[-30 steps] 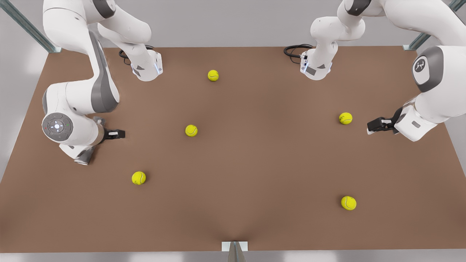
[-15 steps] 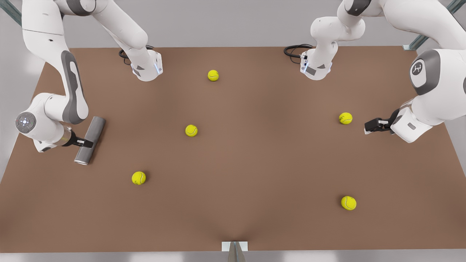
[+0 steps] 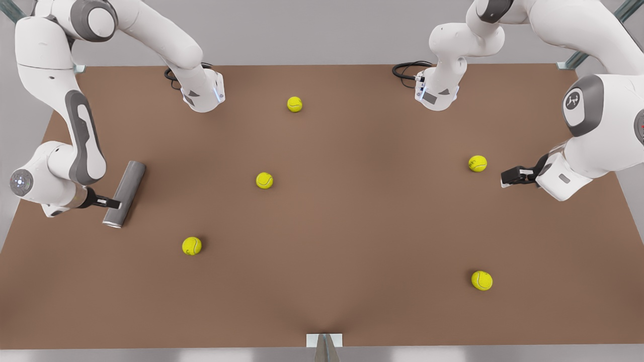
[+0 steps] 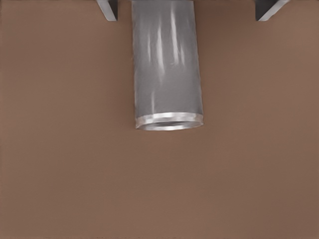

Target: Put the tennis tube upright

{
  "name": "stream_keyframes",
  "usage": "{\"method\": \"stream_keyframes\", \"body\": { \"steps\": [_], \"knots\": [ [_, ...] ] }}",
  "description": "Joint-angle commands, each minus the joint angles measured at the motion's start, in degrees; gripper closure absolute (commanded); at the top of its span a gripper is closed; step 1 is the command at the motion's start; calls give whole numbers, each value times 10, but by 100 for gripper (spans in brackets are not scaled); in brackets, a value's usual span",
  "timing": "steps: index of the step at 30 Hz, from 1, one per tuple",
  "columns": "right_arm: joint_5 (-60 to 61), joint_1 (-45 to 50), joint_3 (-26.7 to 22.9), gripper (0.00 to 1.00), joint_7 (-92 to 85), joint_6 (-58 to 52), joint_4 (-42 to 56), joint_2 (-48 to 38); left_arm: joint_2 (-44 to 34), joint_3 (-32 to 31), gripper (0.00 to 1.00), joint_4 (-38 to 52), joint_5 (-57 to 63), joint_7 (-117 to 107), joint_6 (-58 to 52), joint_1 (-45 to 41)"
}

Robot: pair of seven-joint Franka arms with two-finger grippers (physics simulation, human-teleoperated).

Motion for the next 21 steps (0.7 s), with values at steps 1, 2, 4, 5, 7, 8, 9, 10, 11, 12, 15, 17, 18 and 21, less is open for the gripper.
{"method": "stream_keyframes", "body": {
  "steps": [1,2,4,5,7,8,9,10,11,12,15,17,18,21],
  "knots": [
    [-2,-3,0,0,0,4,-1,2,0,0,0,0,-1,-1,0,0],
    [-2,-8,0,0,-2,8,-1,11,1,0,0,0,-1,0,0,0],
    [-2,-18,0,0,-17,22,-2,33,2,0,0,0,-1,0,1,0],
    [-3,-18,0,0,-23,23,-4,33,2,0,0,0,-1,-1,2,0],
    [-24,-18,0,0,-44,21,-6,33,5,0,0,0,-1,0,2,1],
    [-24,-18,0,0,-53,18,-6,33,5,0,0,0,-1,0,3,1],
    [-24,-18,0,0,-54,16,-7,33,5,0,0,0,-1,0,2,1],
    [-24,-18,0,0,-56,14,-10,31,8,1,0,0,-2,-1,2,-2],
    [-24,-19,0,0,-55,12,-14,31,19,1,0,2,-2,-1,8,-3],
    [-24,-22,1,0,-49,12,-23,30,19,1,0,2,-1,0,12,-3],
    [-23,-24,1,0,-20,-11,-43,22,21,1,0,2,-1,0,17,-2],
    [-23,-31,3,0,-12,-11,-57,16,23,1,0,2,-2,-1,16,-2],
    [-23,-32,3,0,-11,-11,-62,13,23,1,0,2,-2,0,17,-2],
    [-24,-33,3,0,-19,-6,-62,15,23,1,0,2,-1,0,18,-3]
  ]
}}
